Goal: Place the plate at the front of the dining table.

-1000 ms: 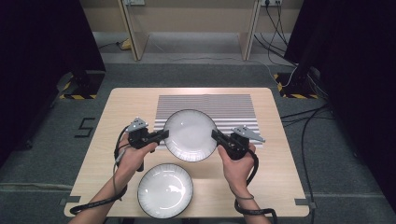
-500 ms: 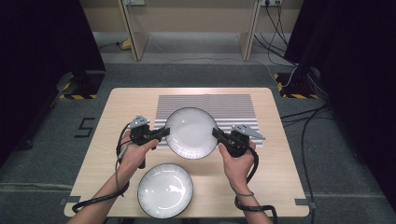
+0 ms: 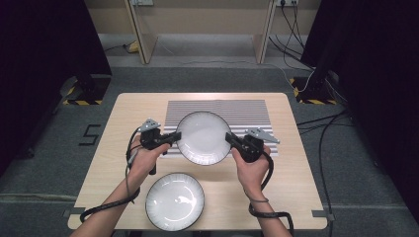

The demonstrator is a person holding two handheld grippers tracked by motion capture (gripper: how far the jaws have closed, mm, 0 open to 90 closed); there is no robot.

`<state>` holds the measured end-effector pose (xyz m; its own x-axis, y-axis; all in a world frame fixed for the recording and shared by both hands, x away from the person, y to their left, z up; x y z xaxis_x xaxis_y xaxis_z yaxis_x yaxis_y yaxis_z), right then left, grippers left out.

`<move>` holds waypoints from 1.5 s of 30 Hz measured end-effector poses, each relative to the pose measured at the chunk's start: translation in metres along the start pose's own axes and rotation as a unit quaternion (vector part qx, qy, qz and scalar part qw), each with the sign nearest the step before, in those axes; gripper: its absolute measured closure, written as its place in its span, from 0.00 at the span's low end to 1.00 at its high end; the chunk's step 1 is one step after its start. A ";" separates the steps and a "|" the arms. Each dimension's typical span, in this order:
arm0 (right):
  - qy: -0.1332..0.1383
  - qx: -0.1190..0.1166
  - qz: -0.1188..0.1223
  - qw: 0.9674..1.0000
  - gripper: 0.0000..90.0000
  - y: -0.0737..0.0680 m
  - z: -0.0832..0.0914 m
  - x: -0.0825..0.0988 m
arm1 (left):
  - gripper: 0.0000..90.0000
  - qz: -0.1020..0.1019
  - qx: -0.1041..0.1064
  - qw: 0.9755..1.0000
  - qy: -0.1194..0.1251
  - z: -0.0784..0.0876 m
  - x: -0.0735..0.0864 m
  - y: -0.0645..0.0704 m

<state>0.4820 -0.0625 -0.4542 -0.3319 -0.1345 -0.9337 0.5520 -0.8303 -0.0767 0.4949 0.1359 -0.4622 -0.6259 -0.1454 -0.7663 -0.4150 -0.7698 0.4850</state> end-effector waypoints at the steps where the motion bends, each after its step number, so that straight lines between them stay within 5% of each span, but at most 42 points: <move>1: 0.000 -0.001 0.002 1.000 0.94 0.001 -0.001 0.000 | 0.95 0.001 0.000 1.000 0.000 -0.001 0.000 0.000; 45: -0.015 0.027 0.001 1.000 0.93 0.037 -0.033 0.005 | 0.95 0.018 -0.020 1.000 -0.006 -0.050 -0.012 -0.017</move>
<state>0.5257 -0.0759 -0.4730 -0.3535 -0.1515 -0.9231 0.5110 -0.8578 -0.0549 0.5427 0.1196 -0.4829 -0.6475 -0.1658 -0.7438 -0.3656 -0.7888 0.4941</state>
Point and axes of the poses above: each handheld gripper's, and its own axes: z roughly backward along the jaws, x roughly out of its underside, y roughly to its right, the point moved 10 cm from there along -z, roughly forward along the jaws, and after that the axes turned 15 degrees about z, right-handed, at the moved point
